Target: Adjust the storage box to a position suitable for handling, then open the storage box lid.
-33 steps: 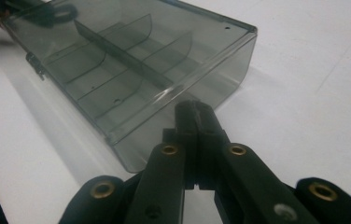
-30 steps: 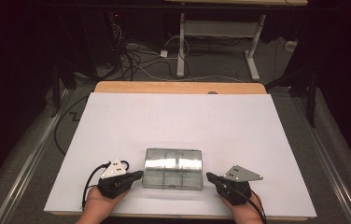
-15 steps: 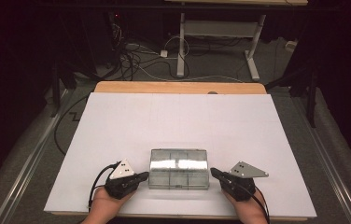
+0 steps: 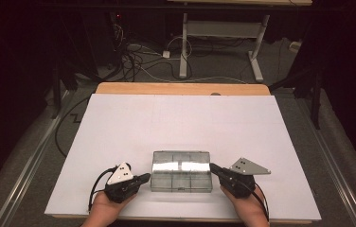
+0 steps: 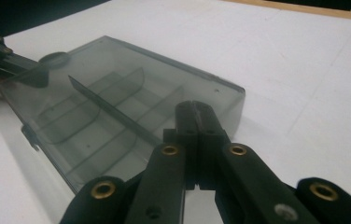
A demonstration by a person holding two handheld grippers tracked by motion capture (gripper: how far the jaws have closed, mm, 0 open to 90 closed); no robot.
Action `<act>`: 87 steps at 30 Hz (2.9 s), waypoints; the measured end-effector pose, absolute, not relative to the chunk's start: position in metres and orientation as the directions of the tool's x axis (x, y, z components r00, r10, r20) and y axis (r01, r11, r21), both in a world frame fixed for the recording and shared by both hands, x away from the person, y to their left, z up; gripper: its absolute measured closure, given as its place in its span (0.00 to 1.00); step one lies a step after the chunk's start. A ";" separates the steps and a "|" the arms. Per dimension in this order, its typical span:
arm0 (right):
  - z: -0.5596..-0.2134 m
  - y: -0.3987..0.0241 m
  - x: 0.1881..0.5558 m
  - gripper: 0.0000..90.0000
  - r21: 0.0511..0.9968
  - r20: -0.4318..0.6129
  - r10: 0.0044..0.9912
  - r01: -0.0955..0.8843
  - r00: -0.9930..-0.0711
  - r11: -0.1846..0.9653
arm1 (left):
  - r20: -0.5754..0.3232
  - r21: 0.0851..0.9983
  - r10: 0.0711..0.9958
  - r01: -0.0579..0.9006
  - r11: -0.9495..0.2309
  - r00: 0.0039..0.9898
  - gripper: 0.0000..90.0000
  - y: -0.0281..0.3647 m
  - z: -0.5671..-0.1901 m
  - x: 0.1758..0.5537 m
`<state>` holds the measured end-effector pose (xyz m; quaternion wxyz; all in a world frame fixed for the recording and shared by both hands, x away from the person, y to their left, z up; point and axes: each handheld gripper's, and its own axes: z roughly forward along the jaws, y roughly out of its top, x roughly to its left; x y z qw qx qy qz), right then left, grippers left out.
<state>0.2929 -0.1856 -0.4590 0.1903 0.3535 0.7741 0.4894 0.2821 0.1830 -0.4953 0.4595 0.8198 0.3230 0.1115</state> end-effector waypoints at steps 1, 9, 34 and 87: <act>-0.458 -0.184 0.293 1.00 0.894 0.052 0.728 0.357 -0.684 0.271 | -0.118 0.827 0.631 0.428 -0.366 0.767 0.98 0.183 -0.495 0.282; -0.456 -0.160 0.288 1.00 0.900 0.057 0.665 0.328 -0.744 0.289 | -0.136 0.818 0.604 0.433 -0.379 0.785 0.98 0.183 -0.495 0.284; -0.462 -0.112 0.262 1.00 0.893 0.056 0.522 0.277 -0.851 0.356 | -0.181 0.817 0.592 0.455 -0.354 0.785 0.98 0.187 -0.496 0.288; -0.494 -0.116 0.260 1.00 0.802 0.172 0.547 0.439 -0.819 0.405 | -0.196 0.817 0.578 0.458 -0.351 0.792 0.98 0.188 -0.496 0.288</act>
